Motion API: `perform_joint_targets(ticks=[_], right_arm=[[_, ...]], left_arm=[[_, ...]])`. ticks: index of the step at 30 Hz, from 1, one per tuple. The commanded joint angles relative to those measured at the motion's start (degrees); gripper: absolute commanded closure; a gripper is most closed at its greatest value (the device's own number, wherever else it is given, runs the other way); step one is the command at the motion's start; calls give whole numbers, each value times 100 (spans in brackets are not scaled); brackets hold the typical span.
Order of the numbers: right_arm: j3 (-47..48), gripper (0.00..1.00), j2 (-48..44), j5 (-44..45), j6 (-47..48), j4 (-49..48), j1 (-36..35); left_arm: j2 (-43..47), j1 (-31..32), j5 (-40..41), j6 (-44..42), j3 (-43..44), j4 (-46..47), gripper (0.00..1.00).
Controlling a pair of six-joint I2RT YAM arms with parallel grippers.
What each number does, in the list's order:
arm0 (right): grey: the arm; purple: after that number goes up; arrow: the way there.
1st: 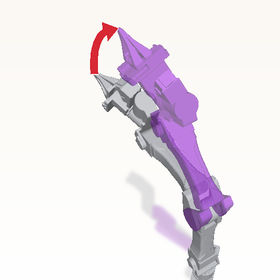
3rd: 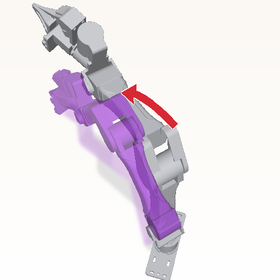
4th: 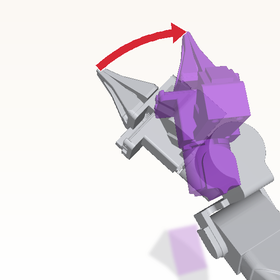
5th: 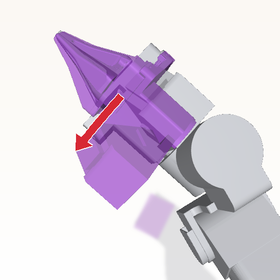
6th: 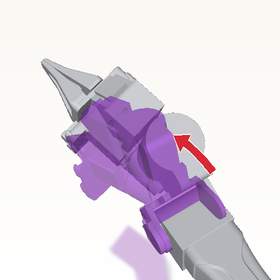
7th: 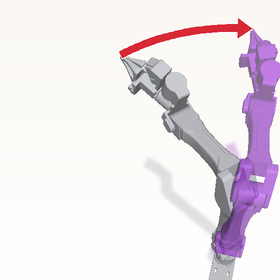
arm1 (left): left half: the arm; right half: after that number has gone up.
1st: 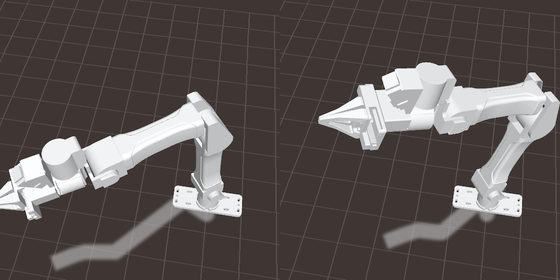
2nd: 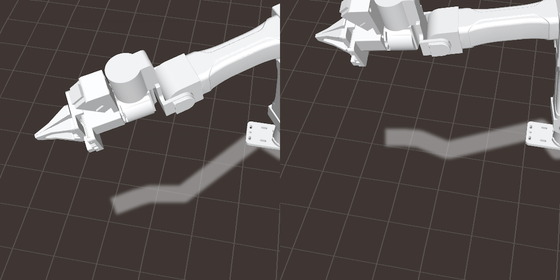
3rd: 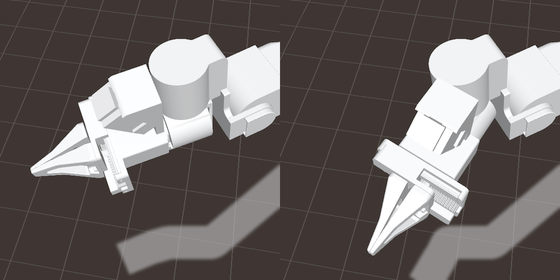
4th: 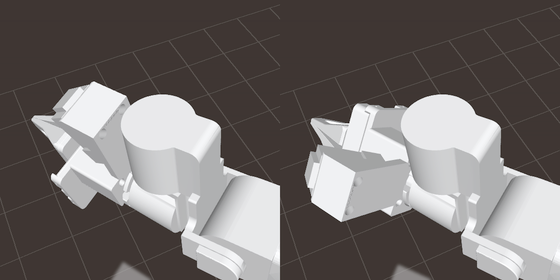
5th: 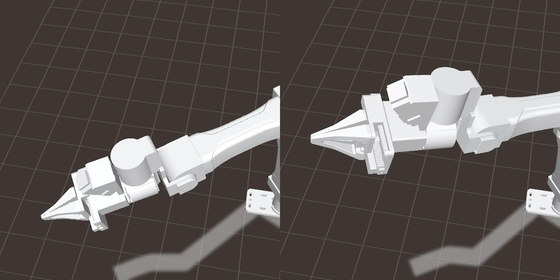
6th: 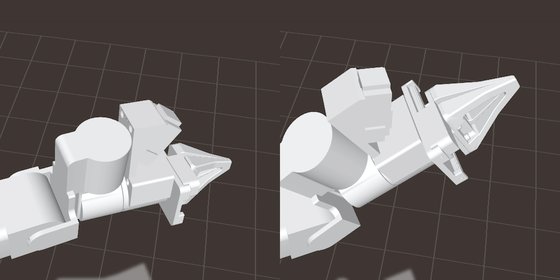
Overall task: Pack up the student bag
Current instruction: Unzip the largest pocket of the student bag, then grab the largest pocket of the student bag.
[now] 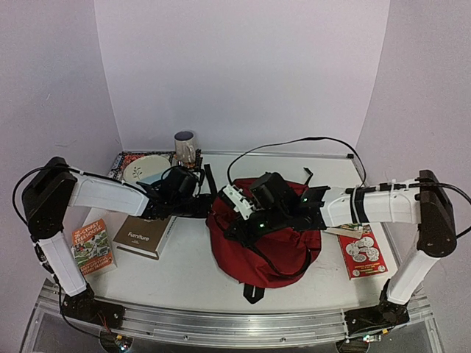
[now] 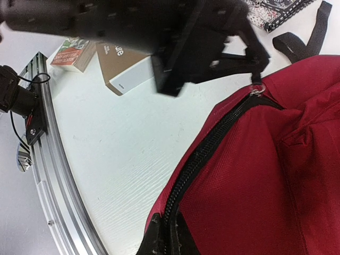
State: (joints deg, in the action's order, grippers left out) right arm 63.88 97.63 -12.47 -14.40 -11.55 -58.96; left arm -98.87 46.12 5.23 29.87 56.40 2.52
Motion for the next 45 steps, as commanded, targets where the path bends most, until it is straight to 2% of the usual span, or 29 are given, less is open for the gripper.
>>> perform_joint_targets(ticks=[1, 10, 14, 16, 17, 21, 23, 30, 34, 40, 45], right_arm=[[-20, 100, -302, -337, 208, 127, -118], [597, 100, 455, -278, 305, 91, -121], [941, 99, 826, 277, 170, 117, -118], [1033, 92, 859, 367, 165, 135, -120], [1047, 83, 842, 388, 173, 141, -118], [1040, 65, 689, 482, 287, 289, -116], [976, 60, 541, 582, 332, 424, -109], [390, 51, -178, 970, 367, 768, -110], [97, 48, -515, 960, 323, 843, -111], [-23, 45, -555, 519, 312, 909, -108], [-38, 45, -333, 578, 273, 941, -114]], left_arm=[[-371, -286, 711, -215, 619, 173, 100], [-1014, -492, 983, -434, 1335, 86, 100], [-784, -490, 786, -424, 1262, 29, 99], [-505, -490, 764, -386, 1099, 25, 93], [-367, -492, 766, -375, 1015, 16, 88], [202, -490, 711, -288, 649, -55, 70], [453, -490, 588, -231, 486, -168, 61], [1275, -377, -24, 47, -204, -601, 37], [1671, -154, -252, 300, -663, -703, 27], [1999, 373, -320, 601, -1028, -781, 17], [1967, 603, -481, 742, -1151, -789, 15]])
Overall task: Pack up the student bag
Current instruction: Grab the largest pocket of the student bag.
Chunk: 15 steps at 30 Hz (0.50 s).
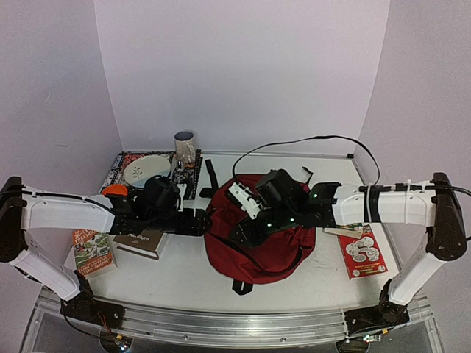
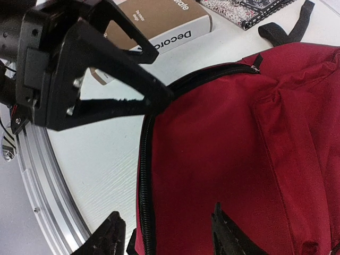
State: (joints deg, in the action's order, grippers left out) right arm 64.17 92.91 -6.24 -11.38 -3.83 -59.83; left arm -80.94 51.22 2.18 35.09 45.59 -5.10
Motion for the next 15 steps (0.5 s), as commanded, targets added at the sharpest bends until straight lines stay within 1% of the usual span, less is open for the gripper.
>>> perform_joint_targets(ticks=[1, 9, 11, 15], right_arm=[[-76, 45, 179, 17, -40, 174, -26], [129, 46, 813, -42, -86, 230, -112], [235, 46, 992, -39, -92, 228, -164], [438, 46, 1227, 102, -92, 271, -243]], left_arm=[[165, 107, -193, 233, -93, -26, 15], [51, 128, -196, 281, -267, -34, 14], [-16, 125, -374, 292, -234, -31, 14], [-131, 125, -399, 266, -239, -33, 16]])
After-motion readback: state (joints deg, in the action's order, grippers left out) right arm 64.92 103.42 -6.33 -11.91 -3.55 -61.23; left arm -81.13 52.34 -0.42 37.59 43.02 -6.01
